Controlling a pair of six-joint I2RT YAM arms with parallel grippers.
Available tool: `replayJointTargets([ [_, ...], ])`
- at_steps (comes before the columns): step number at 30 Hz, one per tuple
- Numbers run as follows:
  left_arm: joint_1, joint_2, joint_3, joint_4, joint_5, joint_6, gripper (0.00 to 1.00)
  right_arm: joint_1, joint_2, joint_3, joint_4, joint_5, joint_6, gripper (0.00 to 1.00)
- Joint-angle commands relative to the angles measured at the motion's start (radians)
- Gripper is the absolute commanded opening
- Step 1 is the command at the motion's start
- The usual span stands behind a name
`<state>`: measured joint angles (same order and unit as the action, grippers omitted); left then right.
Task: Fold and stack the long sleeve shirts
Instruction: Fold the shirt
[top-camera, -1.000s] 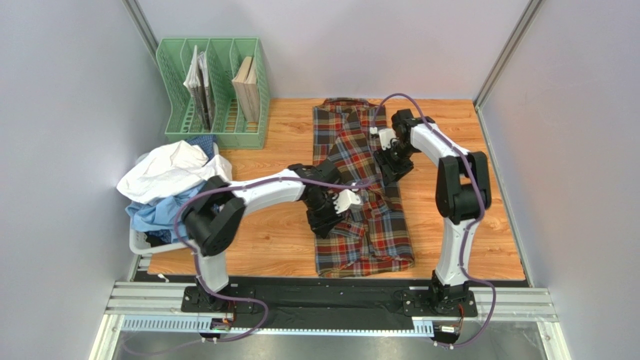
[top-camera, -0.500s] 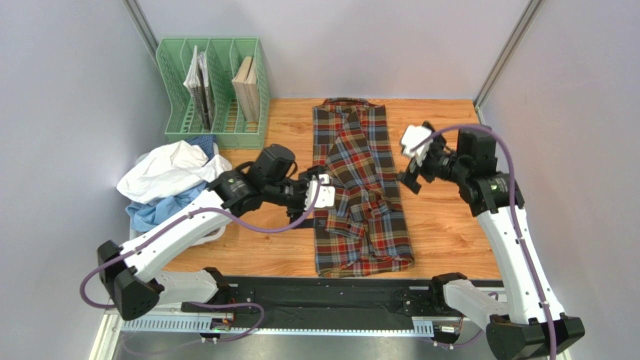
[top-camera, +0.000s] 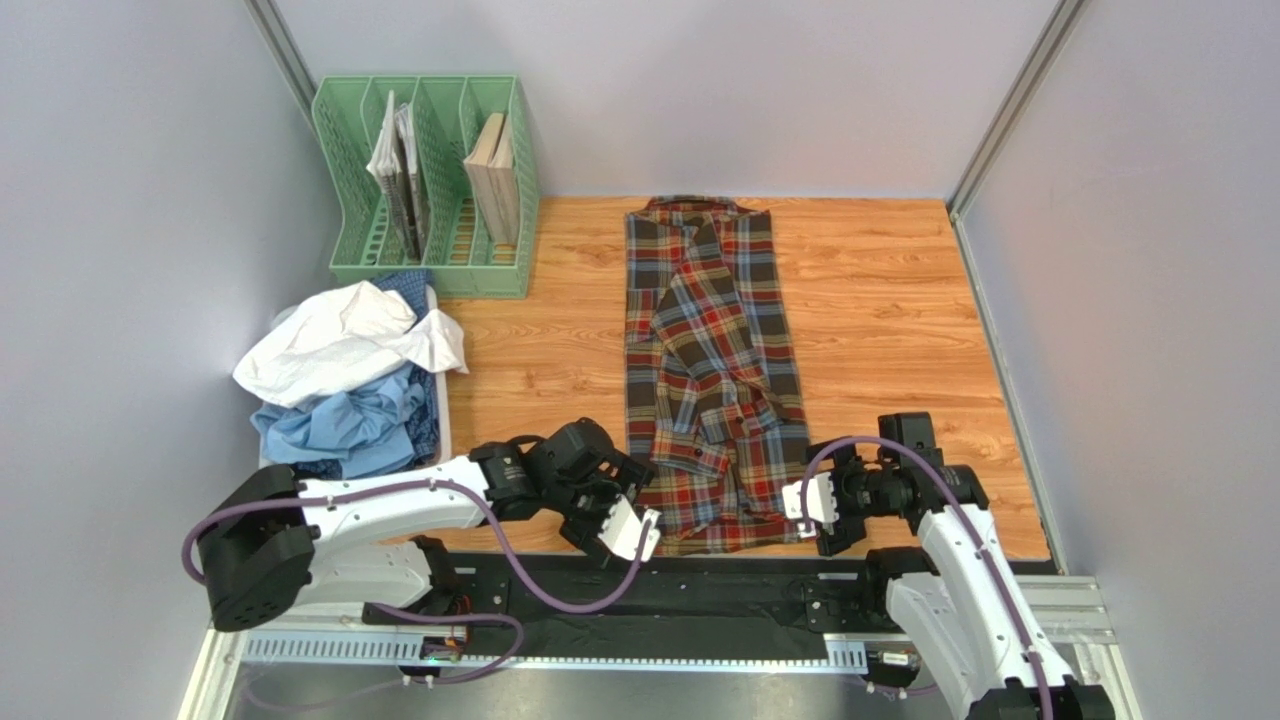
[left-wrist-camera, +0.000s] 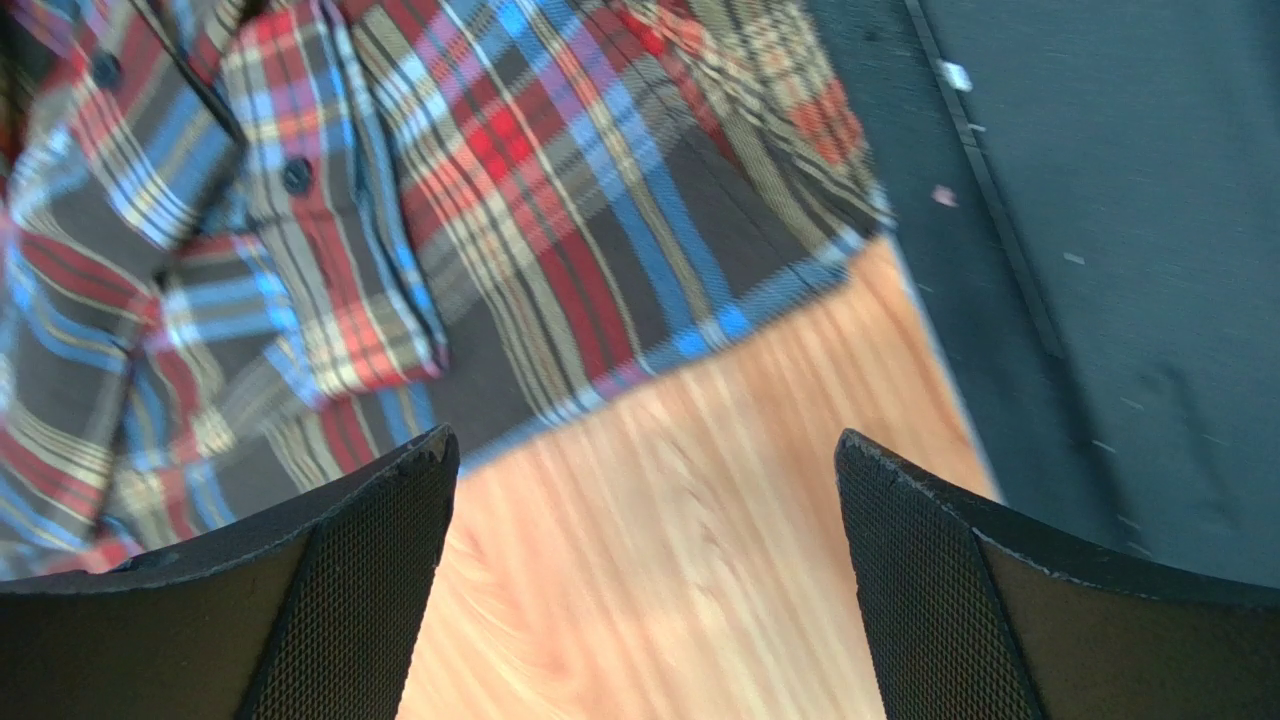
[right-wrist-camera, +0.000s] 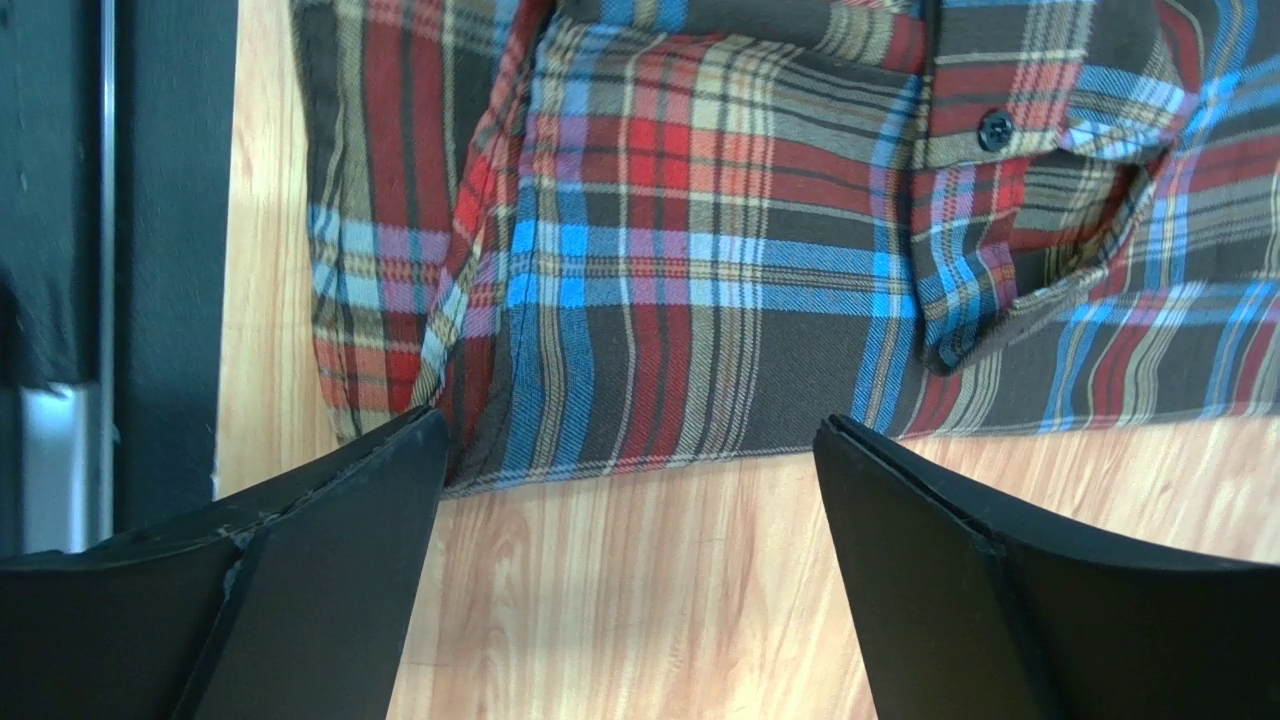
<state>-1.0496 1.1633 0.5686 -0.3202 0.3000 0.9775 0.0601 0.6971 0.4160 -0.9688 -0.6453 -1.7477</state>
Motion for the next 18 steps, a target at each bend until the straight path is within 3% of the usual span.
replayJointTargets([
  [1, -0.038, 0.056, -0.016, 0.141, -0.009, 0.111, 0.99, -0.051, 0.041, 0.024, -0.06, -0.019, -0.271, 0.96],
  [5, -0.058, 0.104, -0.013, 0.165, 0.005, 0.147, 0.99, -0.199, 0.079, 0.112, -0.314, 0.033, -0.449, 0.95],
  [8, -0.058, 0.142, -0.012, 0.19, -0.001, 0.159, 0.99, -0.29, 0.105, 0.129, -0.355, 0.006, -0.614, 0.95],
  [14, -0.058, 0.168, -0.03, 0.213, 0.022, 0.164, 0.99, -0.292, 0.169, 0.023, -0.234, -0.051, -0.782, 0.95],
  [18, -0.058, 0.2, -0.039, 0.248, 0.022, 0.174, 0.99, -0.27, 0.183, -0.074, -0.067, -0.099, -0.796, 0.92],
])
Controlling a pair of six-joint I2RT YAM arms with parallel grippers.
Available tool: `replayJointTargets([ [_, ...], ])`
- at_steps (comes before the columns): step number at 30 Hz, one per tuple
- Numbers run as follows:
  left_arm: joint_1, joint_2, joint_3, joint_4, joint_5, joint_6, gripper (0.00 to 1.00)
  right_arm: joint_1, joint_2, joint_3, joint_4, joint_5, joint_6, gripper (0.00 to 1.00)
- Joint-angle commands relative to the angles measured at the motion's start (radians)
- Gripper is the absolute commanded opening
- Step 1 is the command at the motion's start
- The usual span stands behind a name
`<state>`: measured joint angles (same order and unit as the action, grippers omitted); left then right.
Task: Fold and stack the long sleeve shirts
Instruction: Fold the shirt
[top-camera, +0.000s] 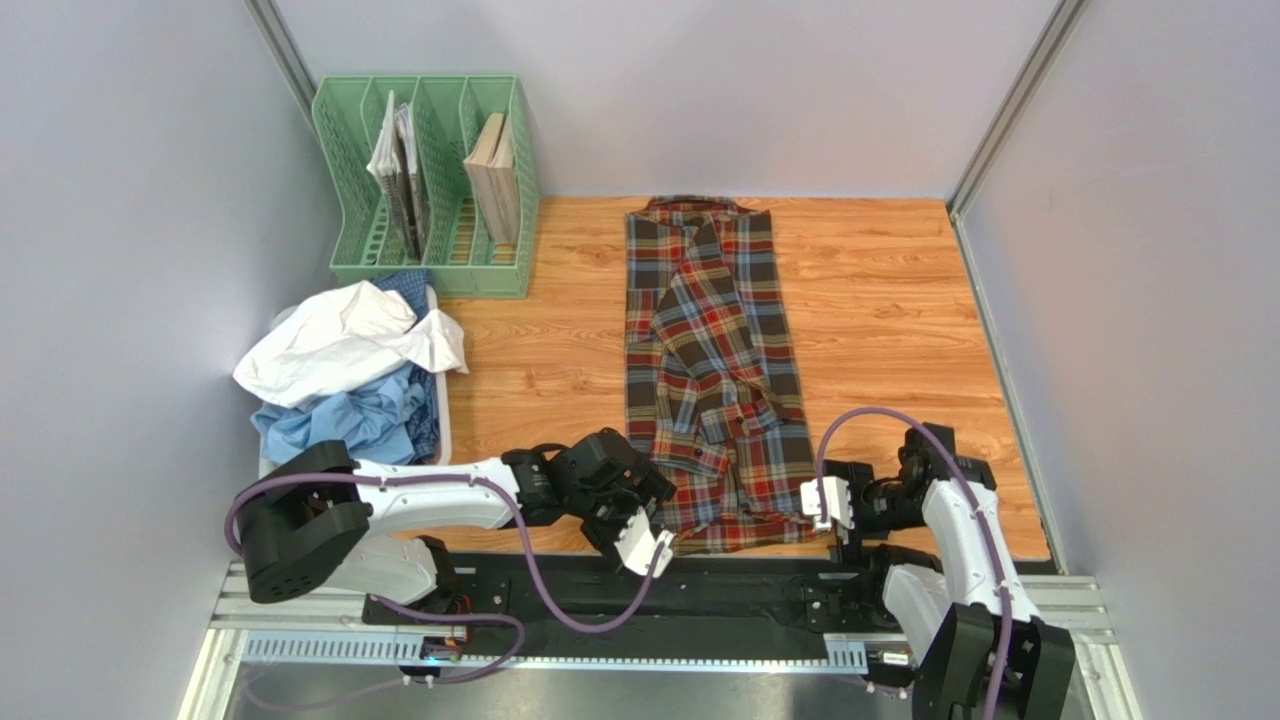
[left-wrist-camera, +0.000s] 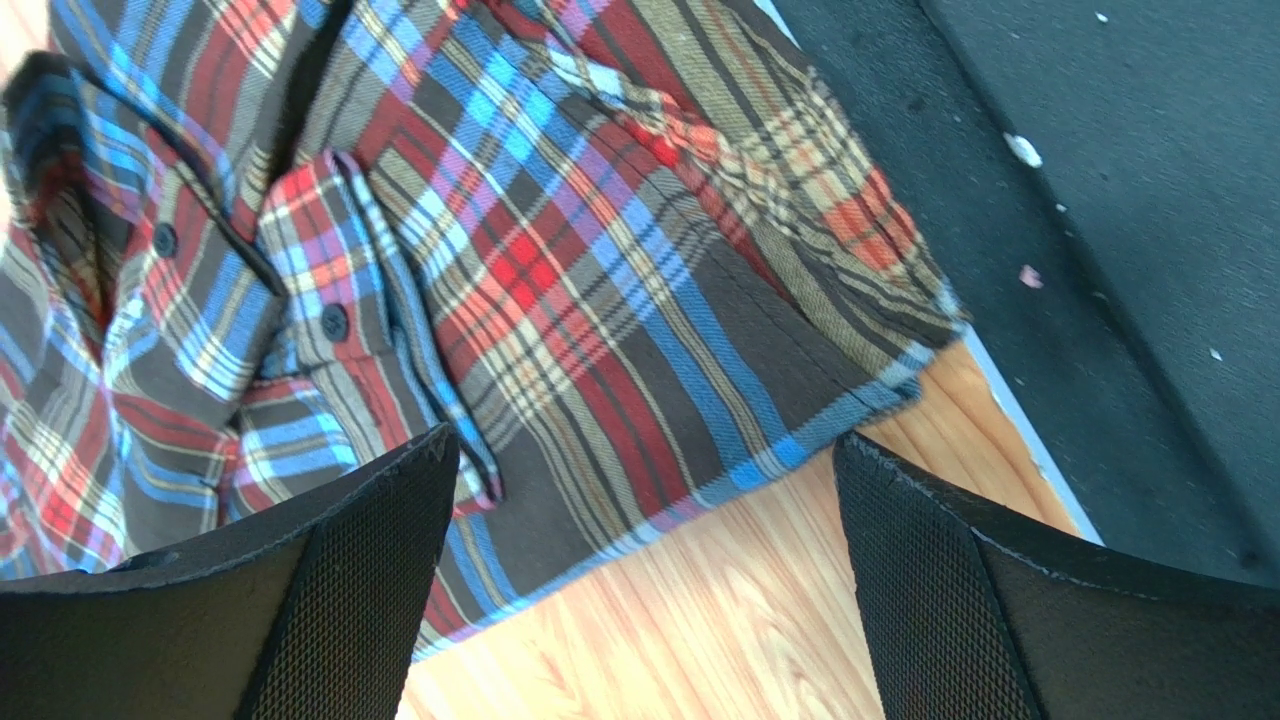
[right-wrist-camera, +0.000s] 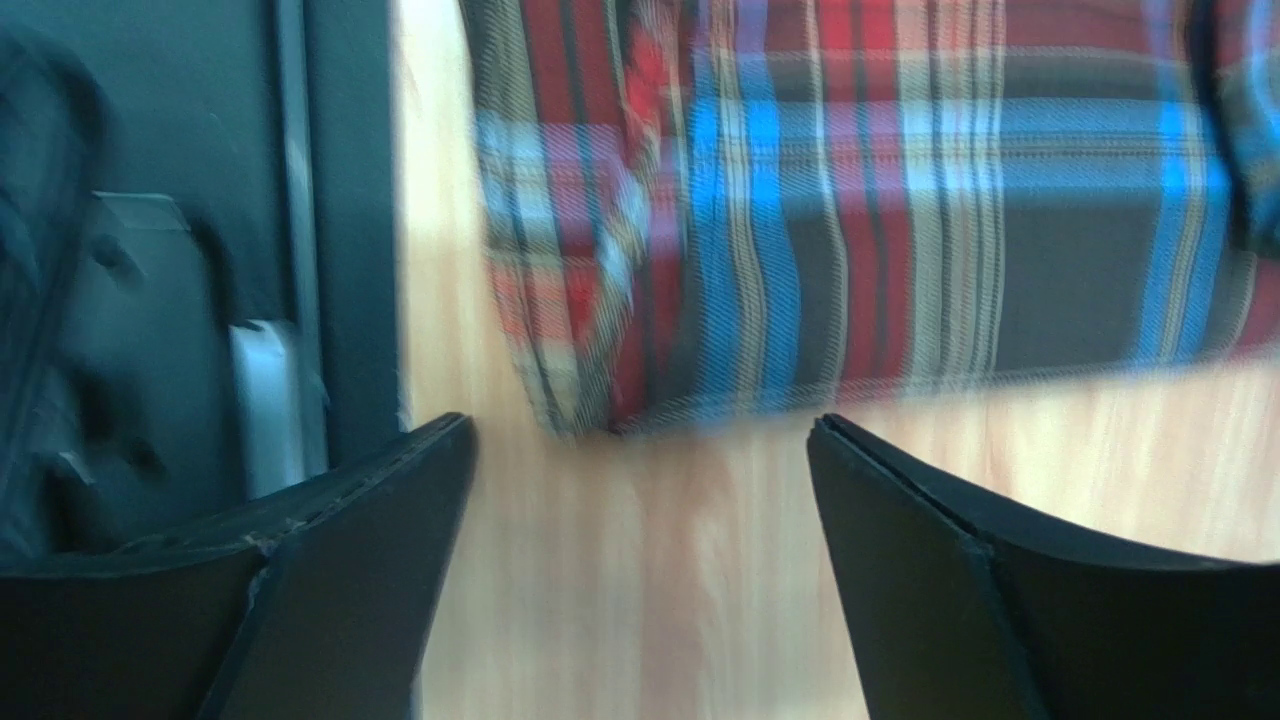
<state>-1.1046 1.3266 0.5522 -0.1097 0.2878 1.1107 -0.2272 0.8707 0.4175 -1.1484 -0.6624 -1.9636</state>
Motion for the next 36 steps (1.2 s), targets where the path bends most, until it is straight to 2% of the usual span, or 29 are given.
replayJointTargets([
  [1, -0.003, 0.042, -0.021, 0.045, 0.039, 0.041, 0.99, 0.031, 0.016, -0.091, 0.165, -0.088, -0.561, 0.91],
  [7, -0.003, 0.069, -0.017, 0.071, 0.054, 0.044, 0.9, 0.08, 0.105, -0.125, 0.337, -0.128, -0.512, 0.8],
  [12, 0.002, 0.083, -0.009, 0.09, 0.073, 0.031, 0.84, 0.092, 0.185, -0.123, 0.385, -0.117, -0.549, 0.71],
  [15, 0.005, 0.074, -0.011, 0.071, 0.074, 0.029, 0.81, 0.092, 0.133, -0.07, 0.278, -0.12, -0.54, 0.77],
  [16, 0.008, 0.071, -0.011, 0.062, 0.077, 0.026, 0.8, 0.092, 0.064, -0.053, 0.153, -0.12, -0.544, 0.82],
  [18, 0.014, 0.057, -0.017, 0.045, 0.076, 0.024, 0.78, 0.088, -0.028, -0.007, -0.001, -0.086, -0.522, 0.85],
  [20, 0.018, 0.037, -0.028, 0.036, 0.079, 0.028, 0.78, 0.085, -0.151, 0.012, -0.046, -0.066, -0.471, 0.86],
  [23, 0.029, 0.023, -0.032, 0.019, 0.093, 0.04, 0.78, 0.08, -0.179, 0.036, -0.09, -0.008, -0.46, 0.87],
  [26, 0.031, 0.028, -0.011, -0.016, 0.109, 0.032, 0.8, 0.06, -0.057, 0.044, 0.014, 0.07, -0.422, 0.88],
  [29, 0.034, 0.025, -0.003, -0.028, 0.119, 0.024, 0.8, 0.02, 0.077, 0.058, 0.113, 0.067, -0.488, 0.88],
  [33, 0.034, 0.023, -0.001, -0.031, 0.119, 0.012, 0.8, 0.02, 0.14, 0.026, 0.283, 0.018, -0.514, 0.89],
  [36, 0.034, 0.028, 0.0, -0.031, 0.123, 0.008, 0.81, 0.04, 0.152, -0.008, 0.334, -0.015, -0.514, 0.9],
])
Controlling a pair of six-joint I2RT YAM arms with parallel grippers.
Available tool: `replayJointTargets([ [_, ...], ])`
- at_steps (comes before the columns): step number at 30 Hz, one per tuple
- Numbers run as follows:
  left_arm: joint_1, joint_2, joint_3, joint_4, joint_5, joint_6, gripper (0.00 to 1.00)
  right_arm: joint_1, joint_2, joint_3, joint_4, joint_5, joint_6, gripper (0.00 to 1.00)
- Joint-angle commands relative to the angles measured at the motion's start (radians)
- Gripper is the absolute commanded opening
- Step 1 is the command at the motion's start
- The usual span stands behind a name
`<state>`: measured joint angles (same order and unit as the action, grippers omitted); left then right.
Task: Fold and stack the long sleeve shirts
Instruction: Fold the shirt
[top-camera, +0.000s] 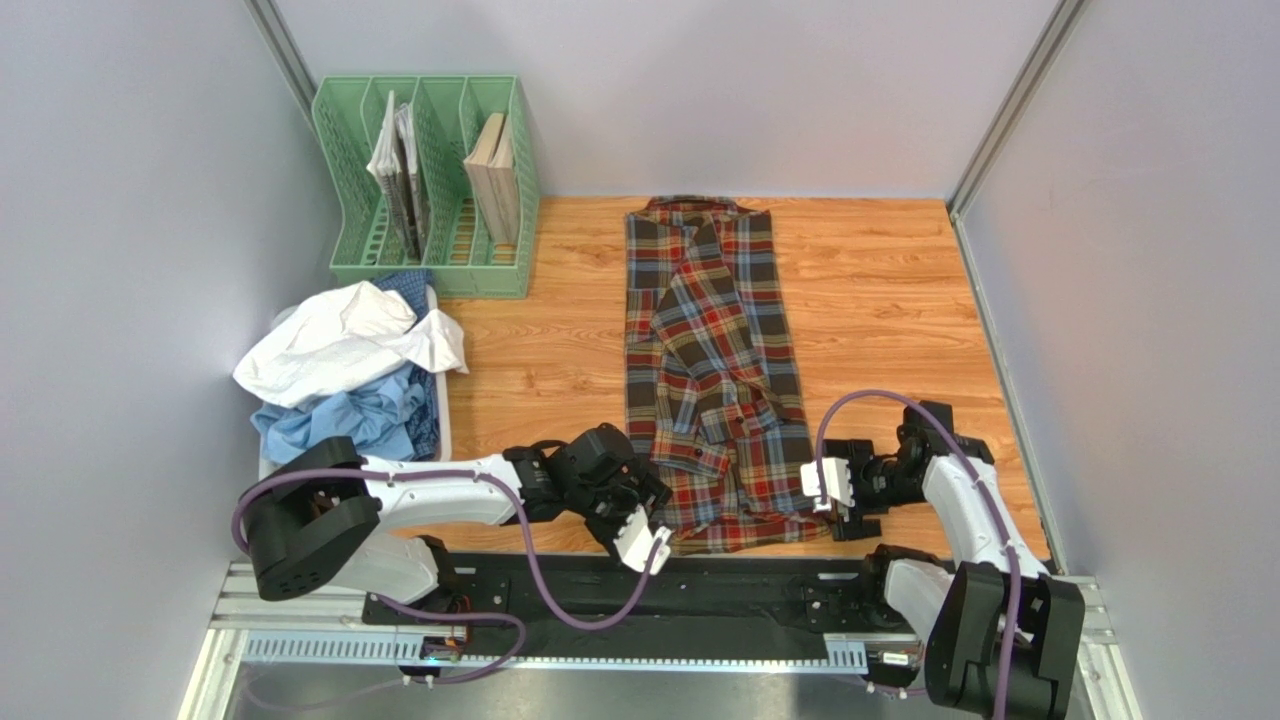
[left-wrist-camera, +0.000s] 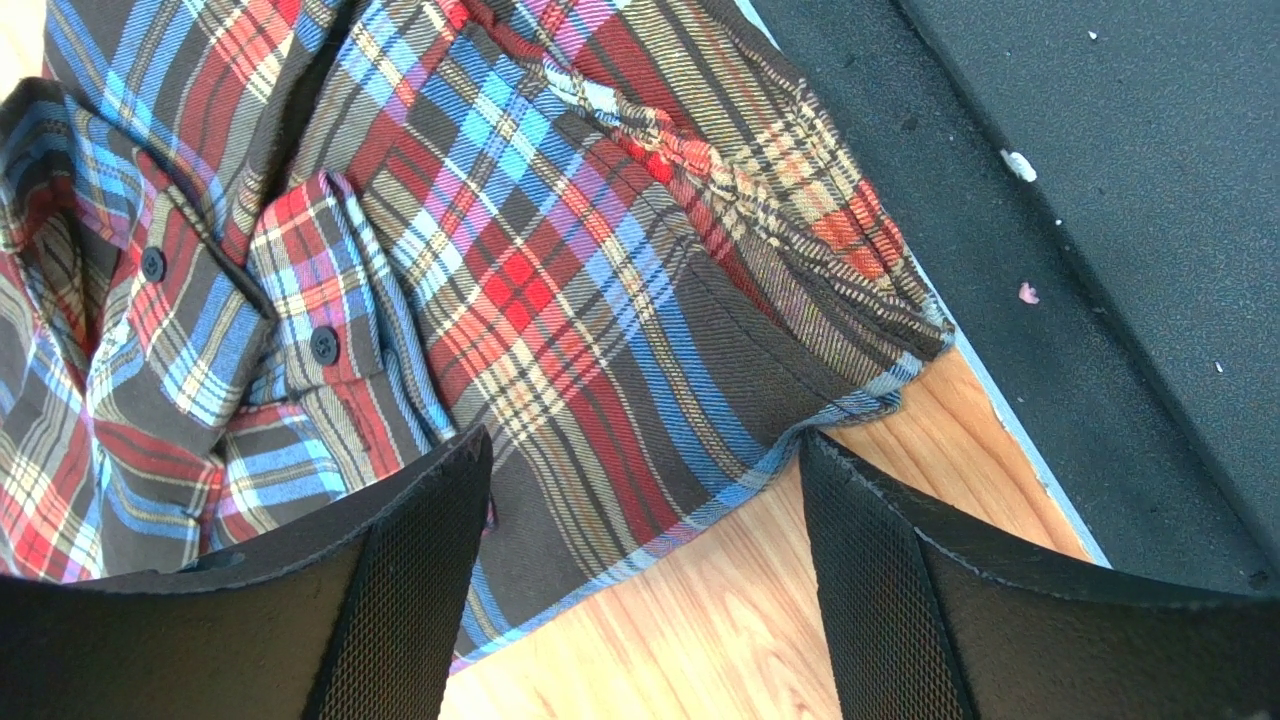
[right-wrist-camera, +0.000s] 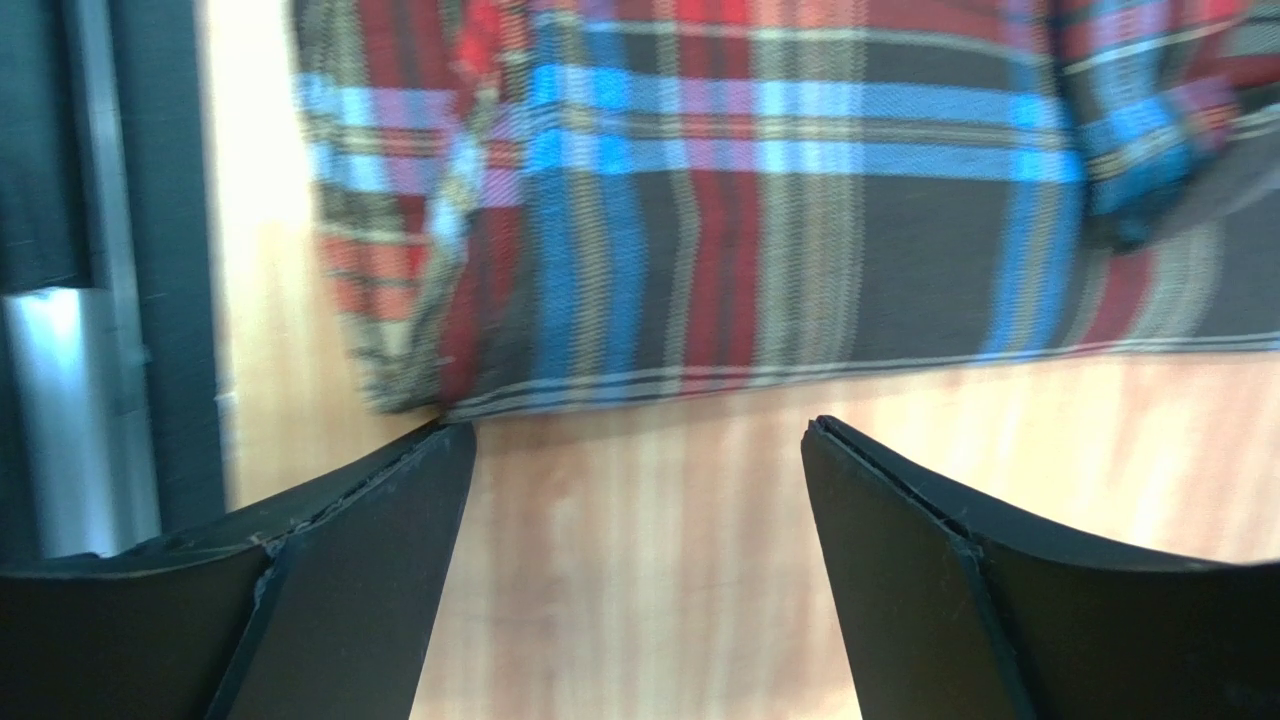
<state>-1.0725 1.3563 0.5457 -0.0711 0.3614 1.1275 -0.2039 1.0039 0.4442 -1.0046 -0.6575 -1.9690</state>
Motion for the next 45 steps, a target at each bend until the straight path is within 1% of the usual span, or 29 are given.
replayJointTargets([
  [1, 0.002, 0.003, 0.008, -0.067, 0.051, -0.009, 0.81, 0.026, 0.015, -0.042, 0.205, -0.027, -0.499, 0.89],
  [6, 0.002, 0.036, 0.028, -0.047, 0.054, -0.023, 0.81, 0.087, -0.001, -0.114, 0.337, -0.083, -0.436, 0.89],
  [8, 0.003, 0.058, 0.043, -0.039, 0.05, -0.044, 0.81, 0.1, 0.007, -0.122, 0.354, -0.097, -0.426, 0.89],
  [11, 0.005, 0.078, 0.06, -0.013, 0.059, -0.063, 0.81, 0.101, 0.01, -0.122, 0.345, -0.125, -0.445, 0.86],
  [12, 0.005, 0.084, 0.065, -0.015, 0.063, -0.064, 0.81, 0.101, 0.012, -0.118, 0.312, -0.135, -0.464, 0.85],
  [15, 0.005, 0.112, 0.088, -0.016, 0.067, -0.057, 0.79, 0.101, 0.006, -0.111, 0.223, -0.168, -0.545, 0.77],
  [16, 0.005, 0.122, 0.094, -0.015, 0.06, -0.055, 0.77, 0.101, 0.002, -0.114, 0.206, -0.177, -0.583, 0.7],
  [17, 0.005, 0.127, 0.099, -0.015, 0.054, -0.052, 0.75, 0.101, -0.001, -0.116, 0.192, -0.182, -0.602, 0.66],
  [18, 0.006, 0.13, 0.102, -0.021, 0.054, -0.051, 0.72, 0.101, 0.001, -0.117, 0.167, -0.188, -0.614, 0.59],
  [19, 0.006, 0.136, 0.111, -0.032, 0.056, -0.045, 0.59, 0.104, 0.004, -0.117, 0.158, -0.188, -0.623, 0.55],
  [20, 0.006, 0.136, 0.115, -0.059, 0.062, -0.044, 0.51, 0.11, 0.007, -0.114, 0.146, -0.185, -0.637, 0.5],
  [21, 0.006, 0.133, 0.12, -0.076, 0.068, -0.044, 0.42, 0.115, 0.007, -0.116, 0.129, -0.177, -0.639, 0.37],
  [22, 0.006, 0.129, 0.129, -0.097, 0.077, -0.043, 0.21, 0.119, 0.006, -0.116, 0.123, -0.174, -0.639, 0.26],
  [23, 0.006, 0.122, 0.132, -0.139, 0.091, -0.047, 0.16, 0.124, 0.002, -0.116, 0.118, -0.2, -0.621, 0.0],
  [24, 0.006, 0.119, 0.137, -0.159, 0.097, -0.054, 0.12, 0.127, -0.02, -0.111, 0.109, -0.208, -0.599, 0.0],
  [25, 0.005, 0.103, 0.145, -0.182, 0.102, -0.063, 0.03, 0.138, -0.033, -0.105, 0.098, -0.208, -0.576, 0.0],
  [26, -0.001, 0.093, 0.151, -0.238, 0.115, -0.067, 0.0, 0.162, -0.053, -0.087, 0.084, -0.214, -0.536, 0.0],
  [27, -0.006, 0.081, 0.158, -0.26, 0.123, -0.078, 0.0, 0.17, -0.074, -0.078, 0.046, -0.218, -0.465, 0.0],
  [28, -0.015, 0.049, 0.166, -0.284, 0.135, -0.089, 0.0, 0.173, -0.129, -0.065, 0.016, -0.223, -0.437, 0.0],
  [29, -0.021, 0.028, 0.165, -0.318, 0.157, -0.118, 0.0, 0.175, -0.158, -0.046, -0.067, -0.223, -0.424, 0.0],
  [32, -0.044, -0.055, 0.14, -0.329, 0.174, -0.167, 0.0, 0.173, -0.286, -0.029, -0.179, -0.217, -0.352, 0.0],
  [33, -0.044, -0.068, 0.137, -0.329, 0.175, -0.188, 0.0, 0.173, -0.321, -0.027, -0.183, -0.22, -0.291, 0.0],
  [36, -0.043, -0.078, 0.14, -0.322, 0.149, -0.222, 0.0, 0.175, -0.387, -0.032, -0.149, -0.232, -0.222, 0.0],
  [37, -0.038, -0.082, 0.137, -0.309, 0.142, -0.23, 0.0, 0.173, -0.389, -0.024, -0.141, -0.232, -0.164, 0.0],
  [39, -0.02, -0.08, 0.143, -0.3, 0.146, -0.253, 0.0, 0.173, -0.372, -0.007, -0.126, -0.222, -0.125, 0.0],
  [40, 0.002, -0.08, 0.154, -0.3, 0.158, -0.259, 0.0, 0.173, -0.363, 0.017, -0.118, -0.22, -0.078, 0.0],
  [45, 0.063, -0.088, 0.191, -0.302, 0.183, -0.265, 0.0, 0.173, -0.308, 0.094, -0.057, -0.26, 0.025, 0.0],
])
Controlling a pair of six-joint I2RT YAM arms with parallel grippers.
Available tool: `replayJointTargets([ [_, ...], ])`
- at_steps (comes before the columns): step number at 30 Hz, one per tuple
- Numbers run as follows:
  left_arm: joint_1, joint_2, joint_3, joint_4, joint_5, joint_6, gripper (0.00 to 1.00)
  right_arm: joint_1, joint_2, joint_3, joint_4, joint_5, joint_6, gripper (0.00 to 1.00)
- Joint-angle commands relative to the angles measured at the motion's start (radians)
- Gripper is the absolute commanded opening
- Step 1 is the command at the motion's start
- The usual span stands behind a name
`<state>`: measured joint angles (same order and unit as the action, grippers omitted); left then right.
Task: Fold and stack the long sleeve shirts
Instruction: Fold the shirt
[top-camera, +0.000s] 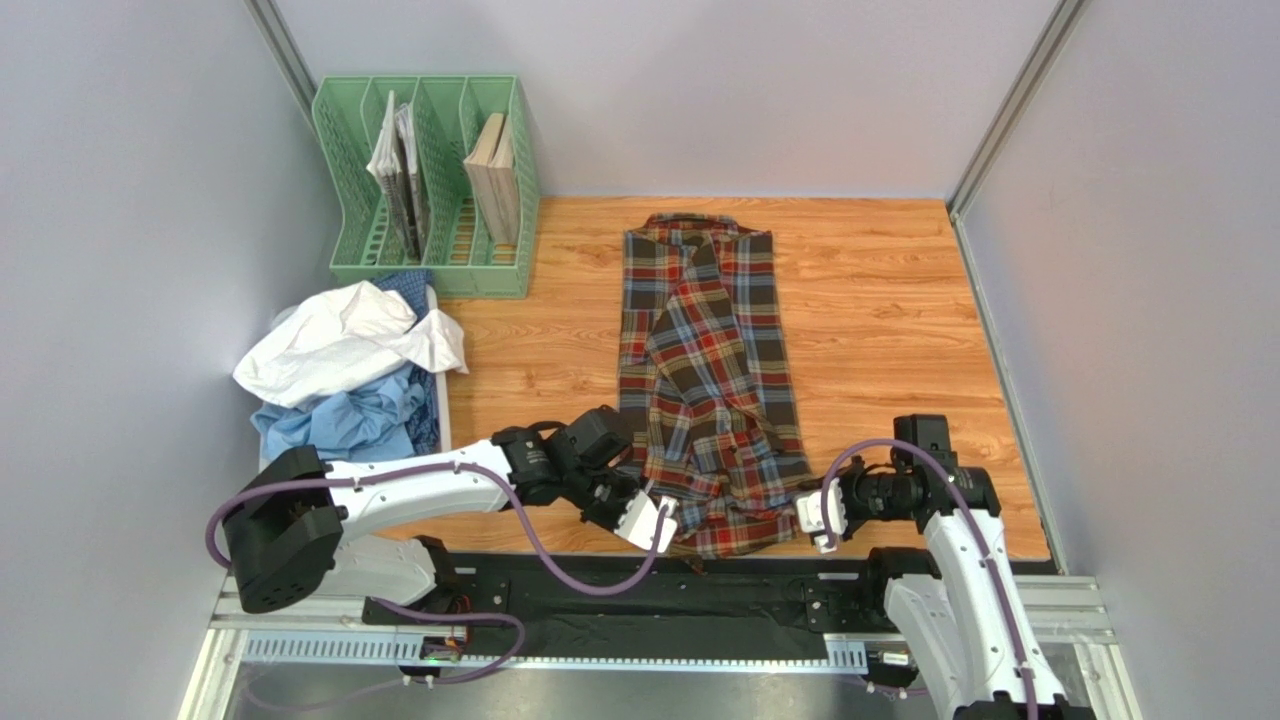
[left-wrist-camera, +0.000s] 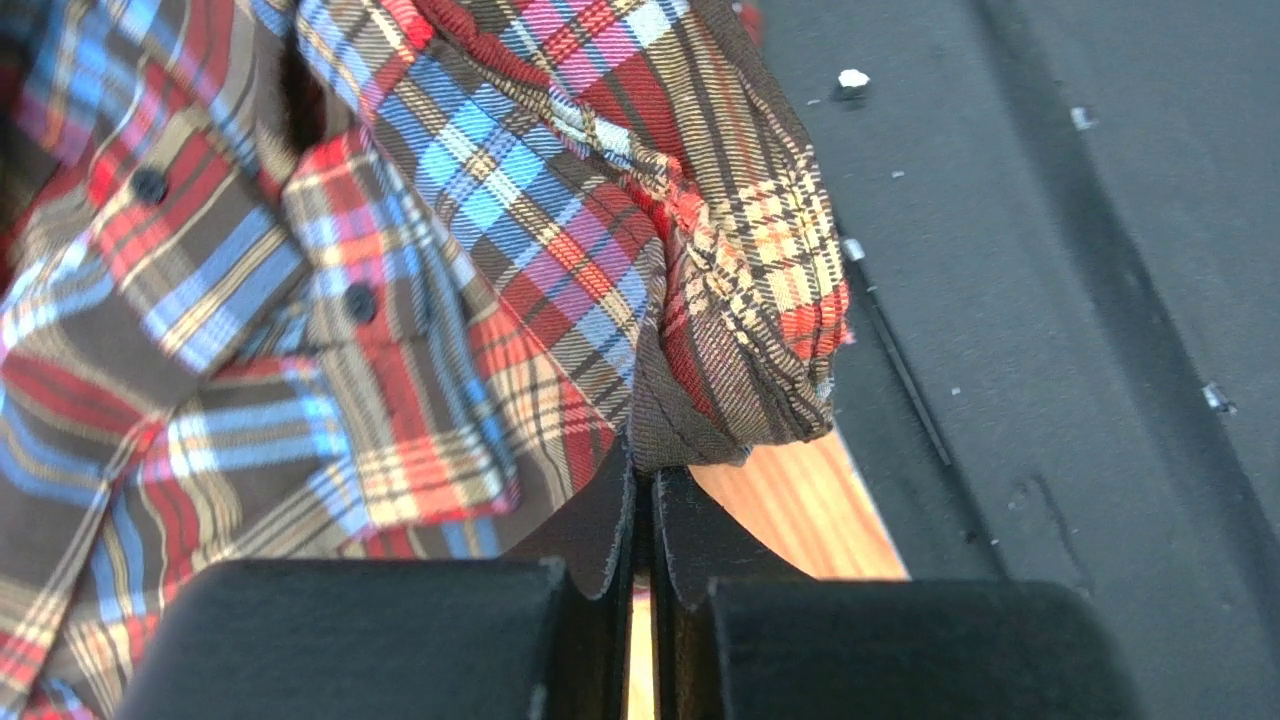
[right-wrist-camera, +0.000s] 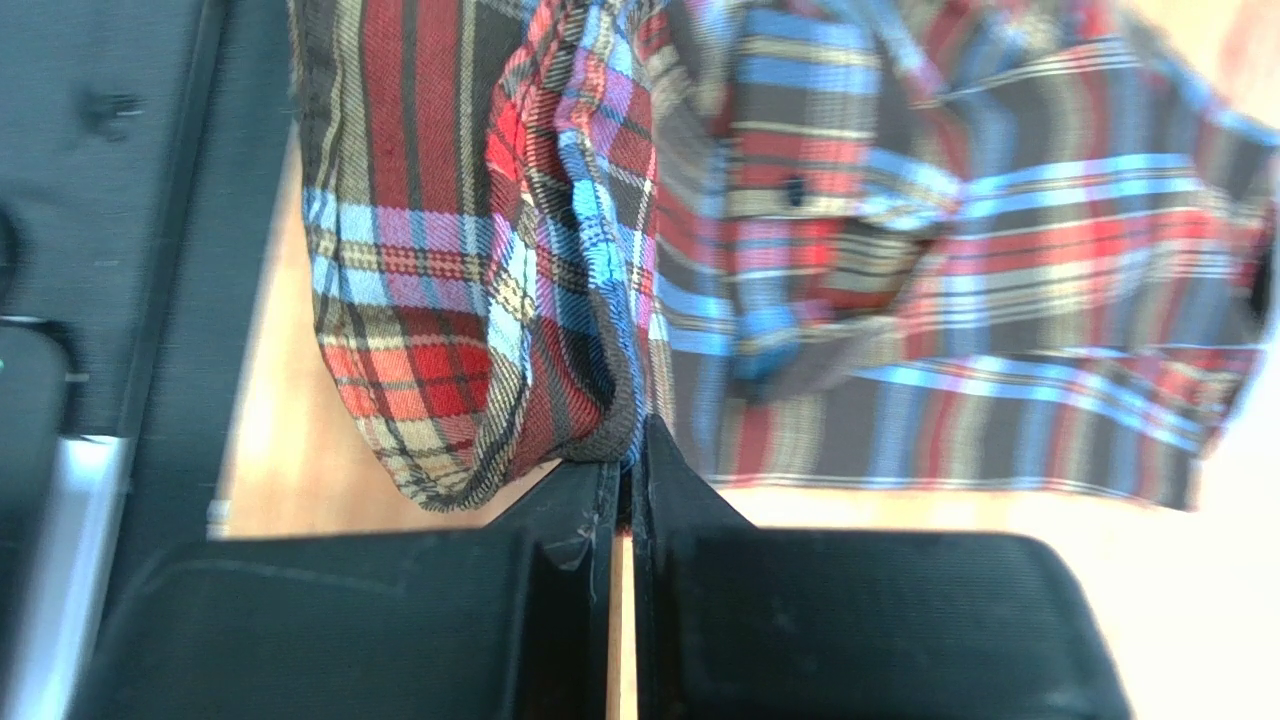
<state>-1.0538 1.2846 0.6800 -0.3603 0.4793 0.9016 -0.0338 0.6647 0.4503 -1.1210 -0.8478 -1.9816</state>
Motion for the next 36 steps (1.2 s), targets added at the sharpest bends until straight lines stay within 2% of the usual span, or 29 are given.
replayJointTargets([
  [1, 0.075, -0.016, 0.082, -0.022, 0.083, -0.05, 0.0, 0.003, 0.039, 0.099, 0.075, -0.074, 0.053, 0.0],
  [6, 0.198, 0.051, 0.219, -0.04, 0.136, -0.072, 0.0, 0.018, 0.162, 0.234, 0.268, -0.093, 0.257, 0.0],
  [11, 0.368, 0.221, 0.47, -0.094, 0.205, -0.076, 0.0, 0.086, 0.482, 0.401, 0.526, -0.053, 0.475, 0.0],
  [13, 0.426, 0.322, 0.562, -0.111, 0.223, -0.066, 0.0, 0.112, 0.582, 0.497, 0.576, -0.028, 0.547, 0.0],
  [14, 0.445, 0.356, 0.59, -0.114, 0.226, -0.064, 0.0, 0.117, 0.693, 0.527, 0.639, -0.004, 0.584, 0.0],
  [17, 0.505, 0.51, 0.722, -0.121, 0.223, -0.102, 0.0, 0.123, 0.904, 0.668, 0.677, 0.032, 0.667, 0.0],
  [21, 0.554, 0.714, 0.892, -0.134, 0.191, -0.19, 0.0, 0.123, 1.071, 0.775, 0.702, 0.082, 0.684, 0.0],
  [27, 0.572, 0.817, 0.993, -0.135, 0.14, -0.277, 0.0, 0.123, 1.151, 0.791, 0.75, 0.144, 0.745, 0.0],
  [36, 0.586, 0.844, 1.075, -0.201, 0.098, -0.348, 0.0, 0.121, 1.159, 0.83, 0.751, 0.167, 0.816, 0.0],
])
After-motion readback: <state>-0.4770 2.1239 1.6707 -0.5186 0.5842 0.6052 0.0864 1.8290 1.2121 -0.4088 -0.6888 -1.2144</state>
